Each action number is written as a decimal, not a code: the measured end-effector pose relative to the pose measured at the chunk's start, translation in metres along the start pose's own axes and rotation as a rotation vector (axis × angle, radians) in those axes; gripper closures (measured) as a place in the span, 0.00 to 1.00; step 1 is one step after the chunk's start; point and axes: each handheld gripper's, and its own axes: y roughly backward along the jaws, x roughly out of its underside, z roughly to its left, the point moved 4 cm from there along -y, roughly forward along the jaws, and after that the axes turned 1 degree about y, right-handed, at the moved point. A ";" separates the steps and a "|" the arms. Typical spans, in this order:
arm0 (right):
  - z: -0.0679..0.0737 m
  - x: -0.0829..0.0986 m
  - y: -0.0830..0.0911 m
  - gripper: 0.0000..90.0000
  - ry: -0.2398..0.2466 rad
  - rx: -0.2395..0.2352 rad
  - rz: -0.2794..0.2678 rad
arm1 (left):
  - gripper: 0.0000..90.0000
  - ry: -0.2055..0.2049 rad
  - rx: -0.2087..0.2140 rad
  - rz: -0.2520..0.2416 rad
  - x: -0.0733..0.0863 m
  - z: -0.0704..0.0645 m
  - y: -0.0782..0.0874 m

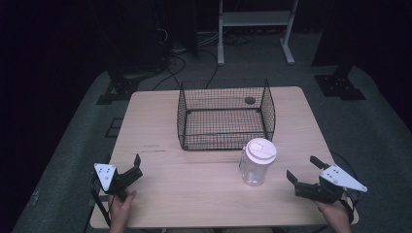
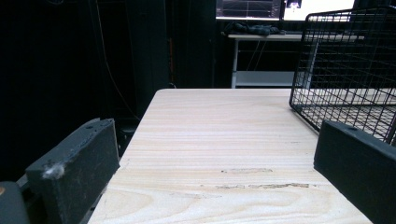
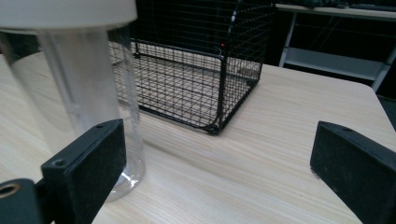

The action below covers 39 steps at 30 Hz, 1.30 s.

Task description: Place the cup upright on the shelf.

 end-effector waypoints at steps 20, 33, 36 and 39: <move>0.034 -0.026 0.003 0.03 0.061 -0.083 -0.032 | 0.00 0.001 -0.001 0.000 0.000 0.000 0.000; 0.056 -0.040 -0.012 0.02 0.113 -0.136 -0.039 | 0.00 -0.001 0.001 -0.001 0.000 0.000 0.000; 0.060 -0.042 -0.018 0.02 0.135 -0.141 -0.037 | 0.00 -0.001 0.002 -0.001 0.000 0.000 0.000; 0.062 -0.043 -0.024 0.02 0.142 -0.146 -0.041 | 0.00 -0.001 0.002 -0.001 0.000 0.000 0.000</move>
